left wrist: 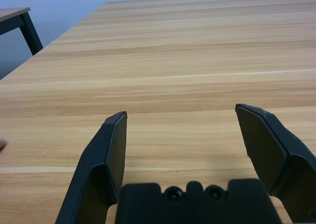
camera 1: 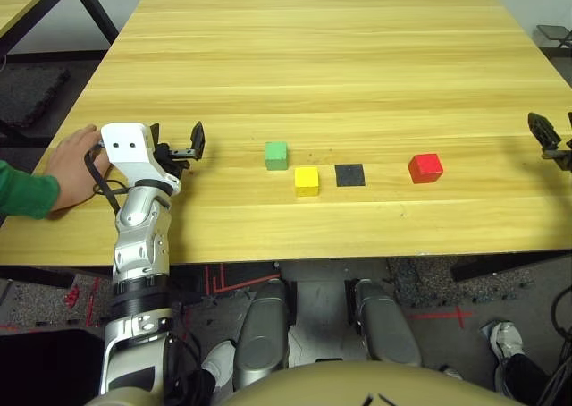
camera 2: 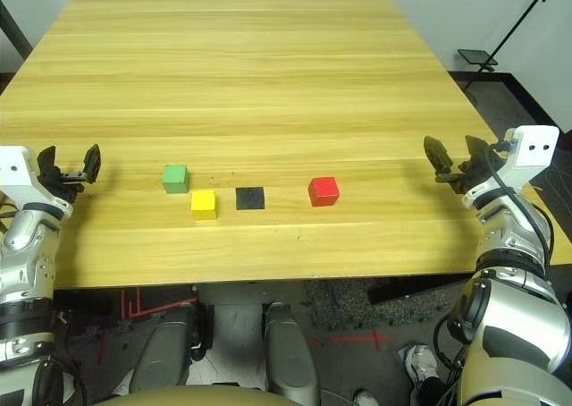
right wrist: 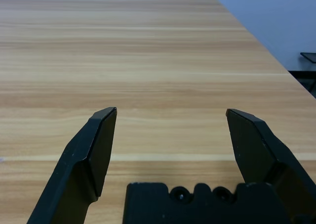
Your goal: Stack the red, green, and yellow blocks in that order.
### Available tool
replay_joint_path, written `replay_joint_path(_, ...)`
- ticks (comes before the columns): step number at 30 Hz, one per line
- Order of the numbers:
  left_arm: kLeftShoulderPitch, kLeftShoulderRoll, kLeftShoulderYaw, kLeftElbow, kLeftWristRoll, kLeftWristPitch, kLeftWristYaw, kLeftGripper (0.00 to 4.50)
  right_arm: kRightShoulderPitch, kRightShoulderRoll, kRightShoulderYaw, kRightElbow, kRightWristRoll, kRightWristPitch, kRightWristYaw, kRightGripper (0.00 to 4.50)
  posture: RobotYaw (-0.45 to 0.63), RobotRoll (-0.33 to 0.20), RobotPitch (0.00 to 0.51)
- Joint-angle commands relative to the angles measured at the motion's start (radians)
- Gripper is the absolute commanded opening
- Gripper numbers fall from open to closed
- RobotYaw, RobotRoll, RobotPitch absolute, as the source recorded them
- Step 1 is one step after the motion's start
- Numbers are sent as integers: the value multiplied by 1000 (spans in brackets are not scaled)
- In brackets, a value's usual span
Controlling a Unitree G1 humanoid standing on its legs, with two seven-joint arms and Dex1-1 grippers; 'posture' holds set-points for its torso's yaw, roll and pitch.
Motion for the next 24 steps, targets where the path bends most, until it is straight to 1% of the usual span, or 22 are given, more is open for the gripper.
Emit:
replay_joint_path(1, 22, 7, 0, 17, -9, 0, -15, 4488, 25, 3, -5, -9, 0, 15, 4, 4500, 146, -39, 147)
replay_joint_path(2, 28, 7, -1, 27, -10, -4, -23, 4488, 29, 4, -3, -9, -1, 15, 4, 4500, 145, -38, 146)
replay_joint_path(4, 32, 32, -3, -63, -90, 35, -119, 4488, -8, -10, 15, -34, -2, 44, 71, 4500, 142, -33, 152)
replay_joint_path(5, 32, 56, -9, -105, -123, 58, -170, 4488, -27, -15, 29, -49, -7, 55, 112, 4500, 135, -35, 164)
replay_joint_path(8, 14, 157, -50, -227, -213, 141, -340, 4488, -81, -40, 105, -104, -39, 107, 294, 4500, 135, -46, 167)
replay_joint_path(10, 2, 220, -78, -276, -246, 180, -430, 4488, -100, -54, 158, -134, -61, 133, 401, 4500, 156, -53, 157)
replay_joint_path(14, -41, 355, -155, -379, -325, 282, -616, 4488, -140, -83, 302, -197, -128, 153, 685, 4500, 170, -67, 149)
replay_joint_path(16, -65, 397, -197, -397, -336, 321, -678, 4488, -147, -88, 375, -234, -139, 147, 777, 4500, 167, -77, 149)
replay_joint_path(19, -90, 430, -257, -382, -313, 333, -751, 4488, -134, -106, 524, -310, -109, 128, 803, 4500, 166, -84, 145)
replay_joint_path(24, -137, 404, -327, -326, -253, 301, -782, 4488, -161, -124, 691, -352, -45, 127, 803, 4500, 186, -104, 136)
